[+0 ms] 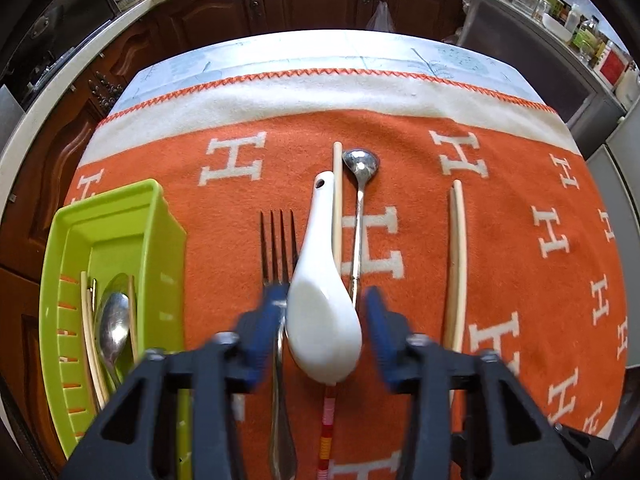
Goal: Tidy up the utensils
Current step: 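Grasp the white ceramic spoon with the left tool while the right tool grasps a wooden chopstick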
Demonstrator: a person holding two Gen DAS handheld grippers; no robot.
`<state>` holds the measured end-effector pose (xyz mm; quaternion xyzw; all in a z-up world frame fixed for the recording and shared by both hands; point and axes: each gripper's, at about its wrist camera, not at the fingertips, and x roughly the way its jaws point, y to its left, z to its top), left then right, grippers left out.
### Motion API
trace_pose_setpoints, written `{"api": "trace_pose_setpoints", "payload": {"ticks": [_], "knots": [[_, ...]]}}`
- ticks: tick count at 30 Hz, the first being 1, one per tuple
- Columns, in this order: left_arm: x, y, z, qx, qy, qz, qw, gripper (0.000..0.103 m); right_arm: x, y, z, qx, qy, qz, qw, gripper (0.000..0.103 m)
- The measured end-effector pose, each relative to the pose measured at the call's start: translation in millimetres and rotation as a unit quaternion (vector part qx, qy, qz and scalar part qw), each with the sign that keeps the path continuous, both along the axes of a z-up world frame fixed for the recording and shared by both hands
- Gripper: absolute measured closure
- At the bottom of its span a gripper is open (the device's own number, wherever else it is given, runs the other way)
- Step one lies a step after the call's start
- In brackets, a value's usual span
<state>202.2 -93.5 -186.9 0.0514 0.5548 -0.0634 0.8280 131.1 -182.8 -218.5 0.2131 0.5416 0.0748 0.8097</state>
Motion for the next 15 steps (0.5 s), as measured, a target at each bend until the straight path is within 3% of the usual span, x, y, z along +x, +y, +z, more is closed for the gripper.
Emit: {"api": "trace_pose_setpoints", "payload": {"ticks": [8,11,12,15], "knots": [[-6,23,9,-0.072,0.002,0.023,0.9972,0.074,-7,-10,0,0.009,-0.004,-0.001,1.0,0.087],[-12,33,15,-0.079,-0.004,0.026,0.9965,0.081,-6,-10,0,0.008,-0.006,-0.001,1.0,0.087],[-13,35,16,-0.08,-0.004,0.026,0.9965,0.098,-7,-10,1,0.007,-0.006,0.0,1.0,0.087],[-19,39,15,-0.085,0.005,0.022,0.9962,0.099,-7,-9,1,0.004,-0.006,0.001,1.0,0.087]]}}
